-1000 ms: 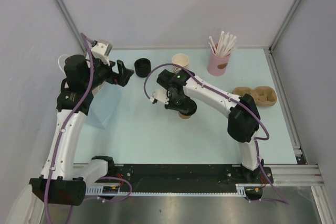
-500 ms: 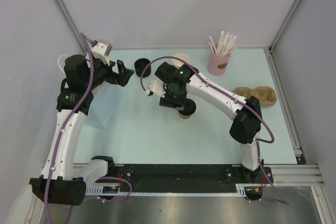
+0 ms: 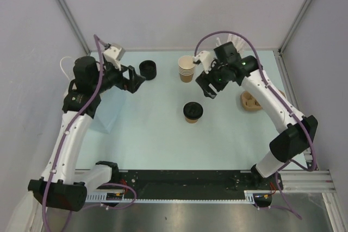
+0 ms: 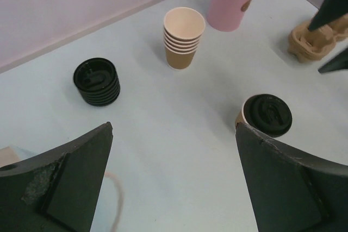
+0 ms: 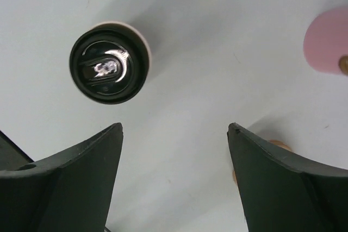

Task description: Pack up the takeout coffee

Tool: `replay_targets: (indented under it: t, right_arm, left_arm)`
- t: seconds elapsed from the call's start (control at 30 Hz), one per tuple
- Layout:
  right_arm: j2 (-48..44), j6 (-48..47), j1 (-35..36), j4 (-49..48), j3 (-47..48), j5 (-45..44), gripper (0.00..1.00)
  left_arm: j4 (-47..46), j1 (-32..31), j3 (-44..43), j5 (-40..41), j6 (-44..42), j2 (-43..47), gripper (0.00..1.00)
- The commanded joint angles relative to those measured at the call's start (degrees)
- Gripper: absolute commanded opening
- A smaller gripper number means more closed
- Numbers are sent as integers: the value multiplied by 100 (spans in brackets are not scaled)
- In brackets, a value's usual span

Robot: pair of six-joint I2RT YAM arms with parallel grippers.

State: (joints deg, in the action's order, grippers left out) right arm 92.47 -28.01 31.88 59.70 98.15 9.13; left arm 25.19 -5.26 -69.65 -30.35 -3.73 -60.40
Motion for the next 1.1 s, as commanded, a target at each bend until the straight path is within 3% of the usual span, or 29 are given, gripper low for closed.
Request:
replay_targets:
  t: [0.0,0.13,0.23,0.4,0.73,1.07]
  right_arm:
    - [-150,743,-934,-715,-393,1388,85]
    - [-176,788,-1517,-688,-735,2373,93]
    - [-377,823,-1746,-907,-1174,2699,95]
    - [-615,788,-1860,-1197,-1649,2665,97]
    - [-598,815,-2072,-1444,-1922,2805,96]
    - [-660,771,-2054,-1497,-2010,2726,94]
  left_arm:
    - [433,-843,-303,326,-593,-340,100]
    - [864,-2020,-628,1100,-1251,-1033,100]
    - [1285,-2365,-1067,1128,-1367,-1833,100]
    - [1366,-2392,-1455,733,-1069,-2782,100]
    - [1366,-2744,-1622,108,-796,-3732,100]
    - [1603,-2876,-2659,-348,-700,-4796,100]
